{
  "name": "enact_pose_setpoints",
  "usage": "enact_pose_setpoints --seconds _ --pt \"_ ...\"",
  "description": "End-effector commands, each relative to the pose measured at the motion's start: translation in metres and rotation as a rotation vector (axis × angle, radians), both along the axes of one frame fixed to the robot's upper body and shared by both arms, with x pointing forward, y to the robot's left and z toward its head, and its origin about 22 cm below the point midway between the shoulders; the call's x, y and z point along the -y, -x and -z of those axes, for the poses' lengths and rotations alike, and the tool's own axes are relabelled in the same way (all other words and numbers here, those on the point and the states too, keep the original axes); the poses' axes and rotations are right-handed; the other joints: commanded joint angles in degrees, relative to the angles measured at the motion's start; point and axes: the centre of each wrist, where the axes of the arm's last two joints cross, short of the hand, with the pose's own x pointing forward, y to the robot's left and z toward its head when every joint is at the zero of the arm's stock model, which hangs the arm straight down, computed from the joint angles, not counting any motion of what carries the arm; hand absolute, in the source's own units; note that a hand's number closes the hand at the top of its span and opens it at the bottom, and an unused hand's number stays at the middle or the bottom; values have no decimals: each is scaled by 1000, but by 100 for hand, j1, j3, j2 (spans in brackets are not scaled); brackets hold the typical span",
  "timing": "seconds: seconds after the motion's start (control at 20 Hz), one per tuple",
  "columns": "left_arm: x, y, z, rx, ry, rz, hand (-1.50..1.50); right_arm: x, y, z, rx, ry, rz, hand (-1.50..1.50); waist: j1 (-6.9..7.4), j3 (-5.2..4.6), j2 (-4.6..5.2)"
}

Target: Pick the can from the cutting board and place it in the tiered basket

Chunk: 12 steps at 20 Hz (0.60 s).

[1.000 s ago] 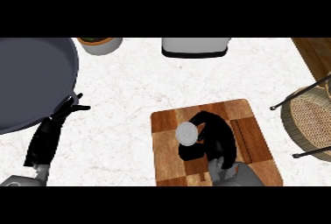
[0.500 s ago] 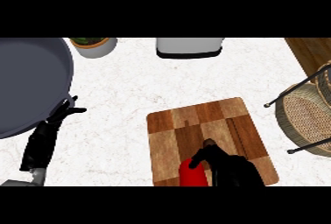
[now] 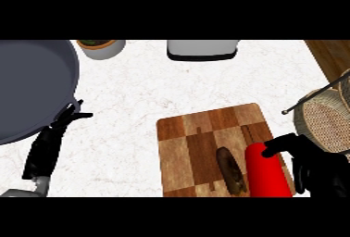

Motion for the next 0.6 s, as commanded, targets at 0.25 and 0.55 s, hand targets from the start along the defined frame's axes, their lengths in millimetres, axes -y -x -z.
enact_pose_setpoints --seconds 0.25,0.55 --pt "-8 -18 -22 69 -21 -51 0 27 23 -53 47 -54 -72 150 43 15 28" --pt "-3 -23 -18 81 -35 -41 0 54 -13 -63 86 43 -55 150 76 19 58"
